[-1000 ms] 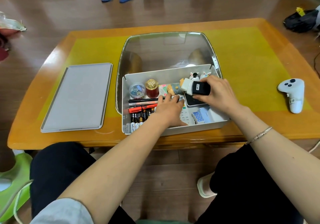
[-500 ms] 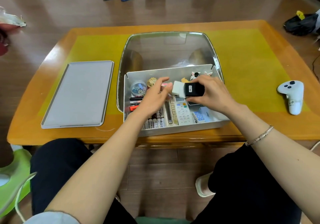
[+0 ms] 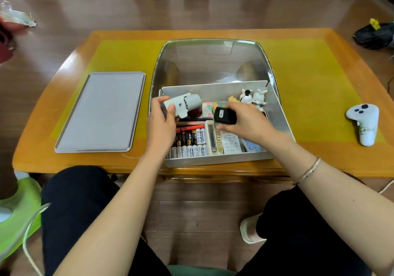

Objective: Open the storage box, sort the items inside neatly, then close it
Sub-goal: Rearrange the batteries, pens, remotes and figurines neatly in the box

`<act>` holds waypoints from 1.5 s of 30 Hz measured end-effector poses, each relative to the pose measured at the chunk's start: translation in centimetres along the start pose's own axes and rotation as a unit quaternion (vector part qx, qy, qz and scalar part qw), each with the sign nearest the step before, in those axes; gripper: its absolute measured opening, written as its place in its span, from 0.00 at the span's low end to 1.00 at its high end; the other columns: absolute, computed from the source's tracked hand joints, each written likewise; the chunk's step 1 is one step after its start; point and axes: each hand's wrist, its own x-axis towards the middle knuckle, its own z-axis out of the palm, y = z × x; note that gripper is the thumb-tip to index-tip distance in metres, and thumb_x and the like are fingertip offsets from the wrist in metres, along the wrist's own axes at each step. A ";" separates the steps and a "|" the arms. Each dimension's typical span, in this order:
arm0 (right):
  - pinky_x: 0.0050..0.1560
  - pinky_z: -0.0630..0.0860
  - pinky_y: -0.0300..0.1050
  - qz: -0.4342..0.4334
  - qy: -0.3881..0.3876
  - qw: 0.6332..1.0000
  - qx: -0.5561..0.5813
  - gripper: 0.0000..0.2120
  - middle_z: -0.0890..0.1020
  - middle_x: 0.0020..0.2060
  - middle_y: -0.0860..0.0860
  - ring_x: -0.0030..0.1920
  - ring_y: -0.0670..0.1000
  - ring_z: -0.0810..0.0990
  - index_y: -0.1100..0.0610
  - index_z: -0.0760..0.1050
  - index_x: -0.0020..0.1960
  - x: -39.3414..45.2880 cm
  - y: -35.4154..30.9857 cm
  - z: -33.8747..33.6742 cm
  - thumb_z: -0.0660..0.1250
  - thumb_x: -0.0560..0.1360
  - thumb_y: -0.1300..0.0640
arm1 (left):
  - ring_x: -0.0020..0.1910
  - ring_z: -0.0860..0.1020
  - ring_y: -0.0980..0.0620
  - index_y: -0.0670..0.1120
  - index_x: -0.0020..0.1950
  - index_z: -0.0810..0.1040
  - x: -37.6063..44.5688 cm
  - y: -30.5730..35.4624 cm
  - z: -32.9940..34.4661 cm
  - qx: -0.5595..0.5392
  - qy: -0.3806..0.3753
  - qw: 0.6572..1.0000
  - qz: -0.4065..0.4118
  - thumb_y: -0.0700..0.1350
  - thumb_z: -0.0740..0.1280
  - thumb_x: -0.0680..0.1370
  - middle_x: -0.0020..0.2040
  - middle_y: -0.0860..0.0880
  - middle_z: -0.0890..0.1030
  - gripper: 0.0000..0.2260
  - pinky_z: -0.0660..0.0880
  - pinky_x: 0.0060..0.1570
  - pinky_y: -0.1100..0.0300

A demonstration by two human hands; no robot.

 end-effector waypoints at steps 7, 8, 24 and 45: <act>0.44 0.72 0.47 0.030 -0.105 0.994 -0.014 0.29 0.81 0.50 0.51 0.53 0.54 0.77 0.51 0.70 0.61 0.3 -1.7 3.2 0.73 0.66 0.39 | 0.54 0.76 0.52 0.47 0.64 0.67 -1.1 -0.7 -0.1 0.015 0.041 0.997 0.067 0.44 0.59 0.82 0.60 0.46 0.76 0.11 0.74 0.40 0.70; 0.44 0.72 0.47 0.028 -0.113 0.993 -0.014 0.29 0.81 0.51 0.51 0.53 0.54 0.77 0.51 0.70 0.61 0.3 -1.6 3.2 0.74 0.66 0.40 | 0.55 0.76 0.53 0.46 0.64 0.66 -1.1 -0.8 -0.1 0.010 0.040 0.997 0.068 0.44 0.59 0.82 0.60 0.46 0.75 0.11 0.75 0.41 0.70; 0.44 0.77 0.50 0.098 -0.086 0.980 0.150 0.10 0.82 0.40 0.56 0.43 0.56 0.81 0.60 0.77 0.50 -0.8 1.8 -1.3 0.65 0.77 0.53 | 0.55 0.75 0.52 0.47 0.65 0.66 -1.4 -0.9 -0.1 0.034 0.032 0.996 0.073 0.44 0.59 0.82 0.57 0.50 0.74 0.11 0.78 0.47 0.58; 0.46 0.77 0.45 0.083 0.051 0.964 0.249 0.17 0.80 0.48 0.55 0.44 0.51 0.78 0.53 0.73 0.53 0.2 3.2 -4.2 0.73 0.70 0.65 | 0.57 0.75 0.50 0.47 0.66 0.66 -1.6 -0.7 0.0 0.056 0.029 0.996 0.068 0.44 0.59 0.82 0.58 0.51 0.73 0.12 0.79 0.51 0.49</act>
